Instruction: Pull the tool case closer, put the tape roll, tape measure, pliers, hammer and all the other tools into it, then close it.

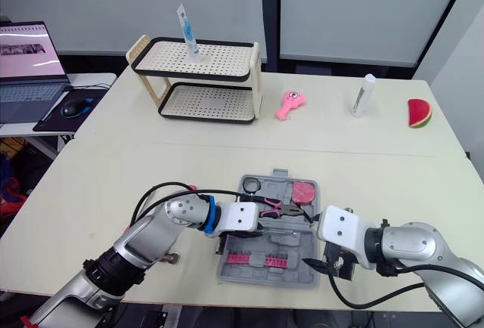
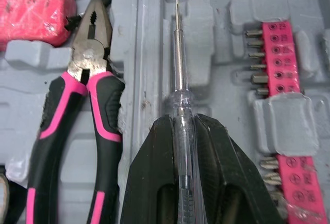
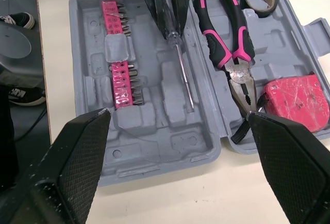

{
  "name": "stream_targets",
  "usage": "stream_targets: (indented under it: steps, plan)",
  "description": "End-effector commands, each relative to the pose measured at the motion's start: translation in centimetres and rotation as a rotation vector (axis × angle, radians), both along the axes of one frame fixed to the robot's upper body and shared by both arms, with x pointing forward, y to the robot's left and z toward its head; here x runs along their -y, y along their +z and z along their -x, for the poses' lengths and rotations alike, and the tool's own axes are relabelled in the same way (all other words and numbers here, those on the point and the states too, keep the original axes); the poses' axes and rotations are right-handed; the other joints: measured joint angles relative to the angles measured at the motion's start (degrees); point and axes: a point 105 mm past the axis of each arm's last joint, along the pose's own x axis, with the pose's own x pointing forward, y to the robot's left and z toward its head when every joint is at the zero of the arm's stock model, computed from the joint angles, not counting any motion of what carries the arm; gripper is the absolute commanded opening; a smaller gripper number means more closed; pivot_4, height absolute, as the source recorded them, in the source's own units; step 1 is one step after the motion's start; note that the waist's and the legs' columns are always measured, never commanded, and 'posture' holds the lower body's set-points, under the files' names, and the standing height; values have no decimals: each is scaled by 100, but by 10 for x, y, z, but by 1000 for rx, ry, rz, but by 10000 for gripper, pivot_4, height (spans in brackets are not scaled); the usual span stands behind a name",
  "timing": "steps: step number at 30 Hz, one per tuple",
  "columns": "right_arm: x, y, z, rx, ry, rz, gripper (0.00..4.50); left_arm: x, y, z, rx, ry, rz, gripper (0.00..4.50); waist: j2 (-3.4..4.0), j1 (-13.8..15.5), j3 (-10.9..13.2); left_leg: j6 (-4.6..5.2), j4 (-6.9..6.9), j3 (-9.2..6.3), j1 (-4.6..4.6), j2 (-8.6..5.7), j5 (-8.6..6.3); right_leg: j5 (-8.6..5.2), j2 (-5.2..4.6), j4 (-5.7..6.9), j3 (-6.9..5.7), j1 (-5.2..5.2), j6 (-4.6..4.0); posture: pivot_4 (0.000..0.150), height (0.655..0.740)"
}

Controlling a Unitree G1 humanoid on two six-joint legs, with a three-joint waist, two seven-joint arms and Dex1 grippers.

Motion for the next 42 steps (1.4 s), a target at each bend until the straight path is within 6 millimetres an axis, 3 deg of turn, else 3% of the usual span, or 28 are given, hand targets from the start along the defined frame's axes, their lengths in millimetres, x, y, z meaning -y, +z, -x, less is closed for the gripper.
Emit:
stream_targets:
  steps: [1, 13, 14, 21, 26, 29, 36, 42]
  plan:
    - [-4, 4, 3, 25, 19, -9, 45000, 6, 4, -2, 37, -24, 2, 2064, 0, -3, 0, 0, 0, 0, 0, 0, 0, 0, 0, 0, 0, 0, 0, 1500, 7350]
    - [-4, 5, 4, 24, 15, -13, 45000, 8, 6, -1, 19, -27, 16, 2064, 0, -2, 0, 0, 0, 0, 0, 0, 0, 0, 0, 0, 0, 0, 0, 1500, 7350]
    - [-4, 5, 4, 23, 15, -13, 45000, 8, 6, -2, 21, -28, 18, 9536, 0, -2, 0, 0, 0, 0, 0, 0, 0, 0, 0, 0, 0, 0, 0, 1500, 7350]
    - [-5, 5, 4, 23, 10, -20, 45000, 5, 17, -4, 37, -22, 34, 30108, 0, -2, 0, 0, 0, 0, 0, 0, 0, 0, 0, 0, 0, 0, 0, 1500, 7350]
    - [-6, 6, 4, 25, 7, -32, 45000, 7, 27, -3, 22, -5, 100, 30108, 0, -1, 0, 0, 0, 0, 0, 0, 0, 0, 0, 0, 0, 0, 0, 1500, 7350]
    - [-7, 6, 4, 28, 6, -41, 45000, 9, 30, -1, -9, -18, 129, 23734, 0, -1, 0, 0, 0, 0, 0, 0, 0, 0, -1, 0, 0, 1, 0, 1500, 7350]
    - [-8, 6, 4, 28, 5, -49, 45000, 3, 17, 0, -38, -47, 83, 1959, 0, -4, 0, 0, 0, 0, 0, 0, 0, 0, 0, 0, 0, 0, 0, 1500, 7350]
    - [-9, 6, 4, 28, 3, -50, 45000, 2, 4, -1, -48, -50, 57, 554, 0, 0, 0, 0, 0, 0, 0, 0, 0, 0, 0, -1, 0, 0, 0, 1500, 7350]
